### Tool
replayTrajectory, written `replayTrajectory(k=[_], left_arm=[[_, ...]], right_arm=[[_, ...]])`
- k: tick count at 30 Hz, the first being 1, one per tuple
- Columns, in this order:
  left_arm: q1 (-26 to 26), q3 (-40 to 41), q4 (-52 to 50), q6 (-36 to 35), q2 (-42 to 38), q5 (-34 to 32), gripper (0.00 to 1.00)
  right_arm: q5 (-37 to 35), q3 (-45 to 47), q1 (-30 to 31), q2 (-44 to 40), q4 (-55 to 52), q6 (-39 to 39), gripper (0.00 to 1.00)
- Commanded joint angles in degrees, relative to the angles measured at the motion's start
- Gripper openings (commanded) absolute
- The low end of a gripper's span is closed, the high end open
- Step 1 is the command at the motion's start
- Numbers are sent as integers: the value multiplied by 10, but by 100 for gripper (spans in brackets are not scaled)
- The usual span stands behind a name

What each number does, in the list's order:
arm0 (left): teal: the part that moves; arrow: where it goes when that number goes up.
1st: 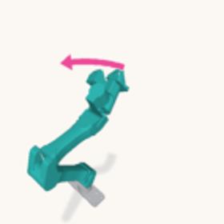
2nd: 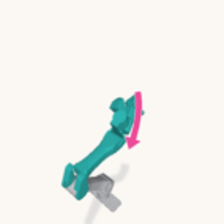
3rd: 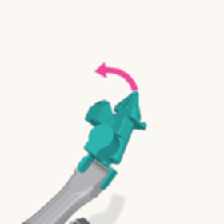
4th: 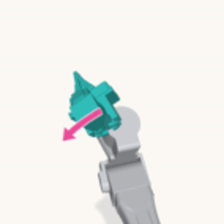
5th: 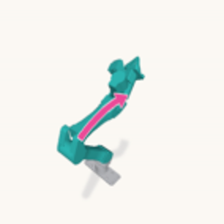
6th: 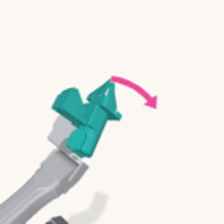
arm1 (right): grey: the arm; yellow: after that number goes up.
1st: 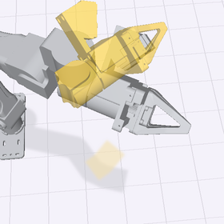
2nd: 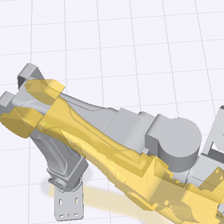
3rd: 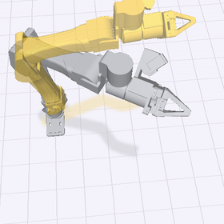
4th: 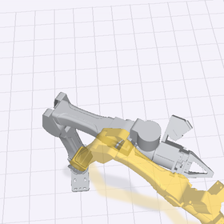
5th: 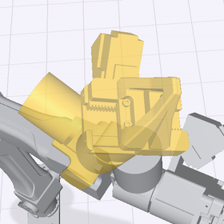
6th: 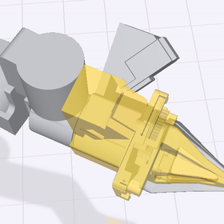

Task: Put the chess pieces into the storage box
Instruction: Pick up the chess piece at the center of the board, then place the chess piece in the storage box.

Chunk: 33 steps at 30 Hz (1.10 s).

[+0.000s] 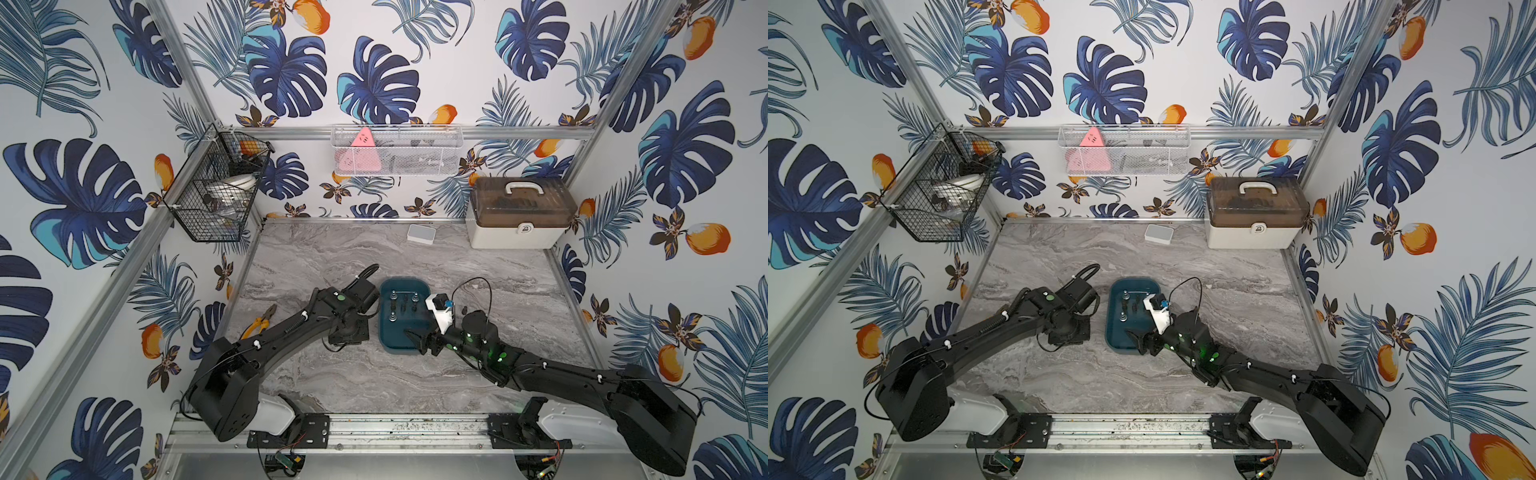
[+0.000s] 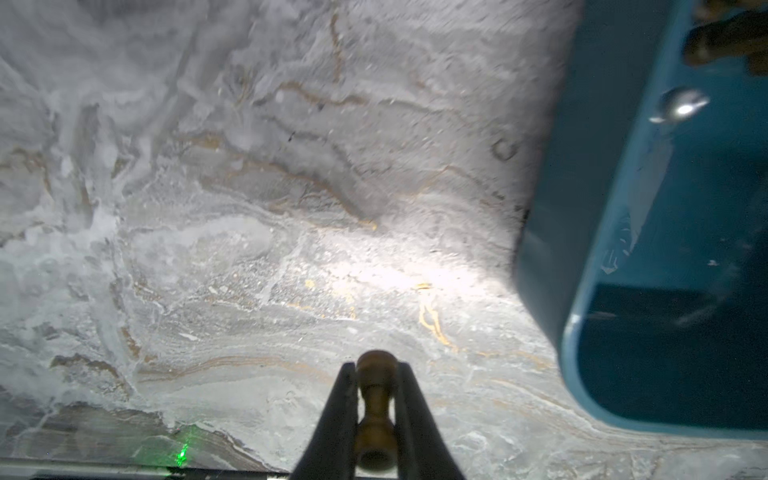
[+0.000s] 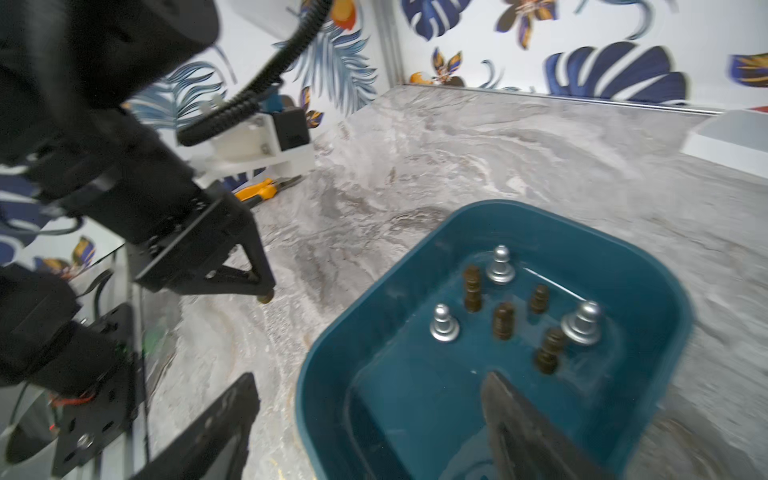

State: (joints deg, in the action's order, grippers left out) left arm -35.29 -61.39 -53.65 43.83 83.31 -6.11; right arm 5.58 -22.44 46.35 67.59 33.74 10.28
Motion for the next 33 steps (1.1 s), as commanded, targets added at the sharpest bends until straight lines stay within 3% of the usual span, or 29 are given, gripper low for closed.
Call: replayTrajectory(k=[1,8,13,19,33], left_arm=[[-21,-68,-25,-32,40,-34,10],[-62,-244,-32,-74,177,-39,10],[-66,-309,-19,-99,253,-41,10],[-69,-344,0,-112,317,-22,10],[-72,-360,34,-122,377,-13,10]], right_arm=[[-37,6,-28,-12,-3,50,86],[-51,17,-68,-27,-13,82,86],[-44,16,-71,-27,-14,82,86],[-40,14,-72,-22,-14,80,86],[-45,25,-73,-34,-4,76,86]])
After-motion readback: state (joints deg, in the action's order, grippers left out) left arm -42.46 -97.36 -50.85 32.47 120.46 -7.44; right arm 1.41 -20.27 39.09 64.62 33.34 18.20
